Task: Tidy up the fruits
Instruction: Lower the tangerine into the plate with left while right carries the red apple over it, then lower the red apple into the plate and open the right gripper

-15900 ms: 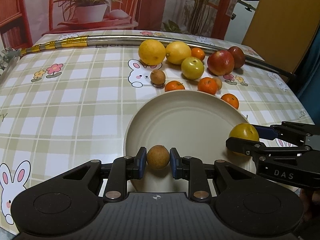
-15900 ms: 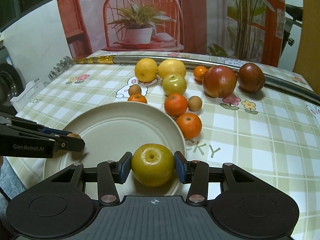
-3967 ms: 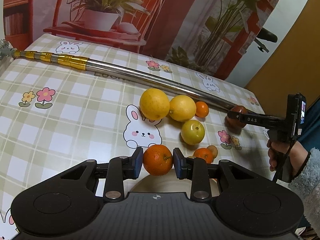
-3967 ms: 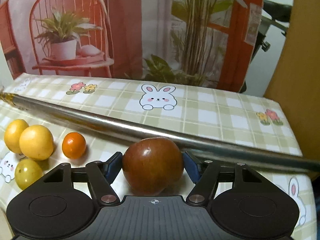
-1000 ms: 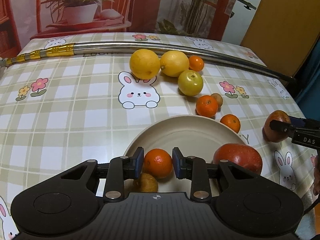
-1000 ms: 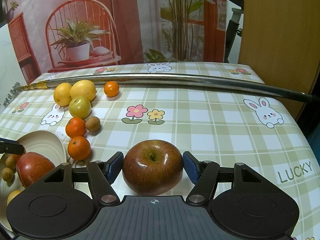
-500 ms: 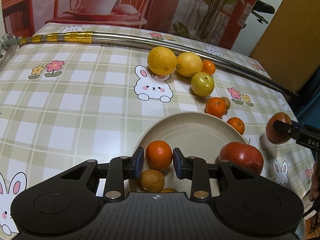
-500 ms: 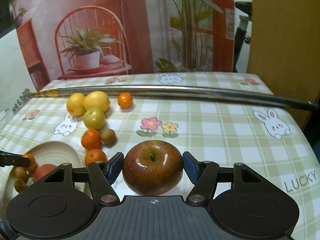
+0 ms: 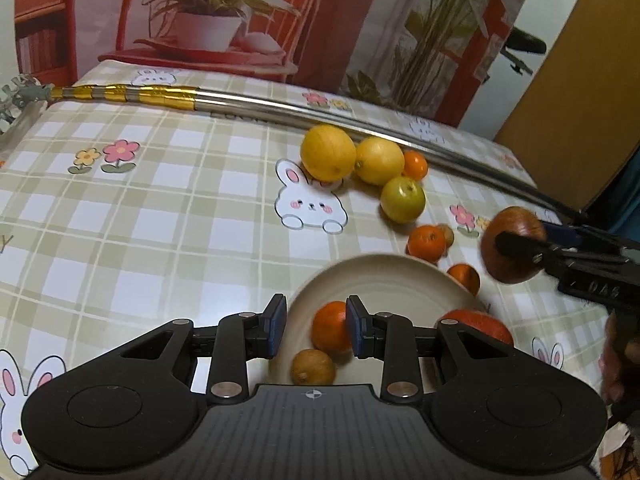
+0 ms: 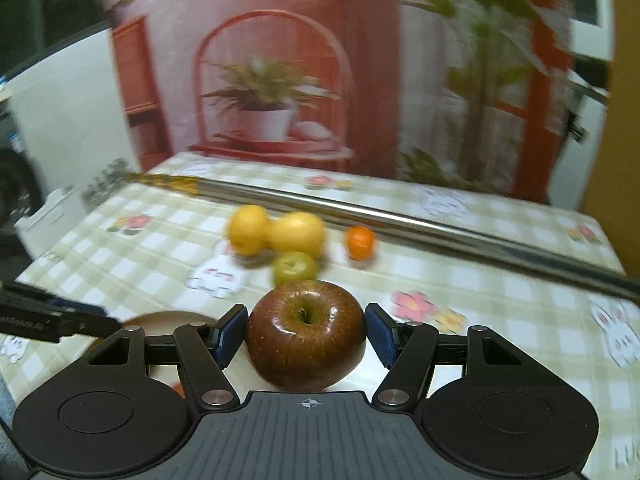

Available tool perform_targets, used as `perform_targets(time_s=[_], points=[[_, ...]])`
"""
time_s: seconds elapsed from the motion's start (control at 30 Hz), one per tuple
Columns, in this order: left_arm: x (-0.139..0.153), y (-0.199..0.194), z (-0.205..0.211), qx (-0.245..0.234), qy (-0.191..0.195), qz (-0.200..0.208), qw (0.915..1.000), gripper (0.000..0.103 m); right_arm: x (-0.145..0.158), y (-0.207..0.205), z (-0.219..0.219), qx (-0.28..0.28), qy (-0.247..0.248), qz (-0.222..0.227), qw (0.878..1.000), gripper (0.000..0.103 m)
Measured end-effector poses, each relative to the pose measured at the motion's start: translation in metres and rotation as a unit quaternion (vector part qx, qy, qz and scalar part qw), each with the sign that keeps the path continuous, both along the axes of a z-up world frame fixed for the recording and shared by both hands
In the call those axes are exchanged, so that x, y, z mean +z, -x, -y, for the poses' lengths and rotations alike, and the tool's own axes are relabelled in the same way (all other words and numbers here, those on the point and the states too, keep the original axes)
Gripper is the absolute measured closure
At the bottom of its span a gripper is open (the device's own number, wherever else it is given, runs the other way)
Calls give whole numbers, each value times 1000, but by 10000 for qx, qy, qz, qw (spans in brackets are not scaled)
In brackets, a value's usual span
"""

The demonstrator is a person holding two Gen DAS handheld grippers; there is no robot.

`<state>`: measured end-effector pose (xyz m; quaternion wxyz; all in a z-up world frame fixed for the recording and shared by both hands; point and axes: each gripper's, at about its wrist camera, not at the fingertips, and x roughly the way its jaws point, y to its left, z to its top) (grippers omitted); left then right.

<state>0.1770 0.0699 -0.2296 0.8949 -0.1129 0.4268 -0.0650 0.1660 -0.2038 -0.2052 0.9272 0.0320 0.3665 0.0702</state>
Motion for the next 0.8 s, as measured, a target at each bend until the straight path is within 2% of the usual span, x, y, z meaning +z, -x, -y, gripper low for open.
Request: perform_targets(time_s=[0.17,0.33,0.6,0.8], points=[[9,4,-15,213,65,122,9997,69,-5,-16,-42,671,95,-103,9977,43],[12,7,-30,425,124,164,9989,69,-19,-25,-79,1238,560,-371,9900,43],[7,10,-44,580,214,113,9980,69,-27,-26,-89,1313,538,-559,9883,43],[8,11,-42,547,190,142,9982,69,-30,-31,-87,1189,305,-581,9907,42]])
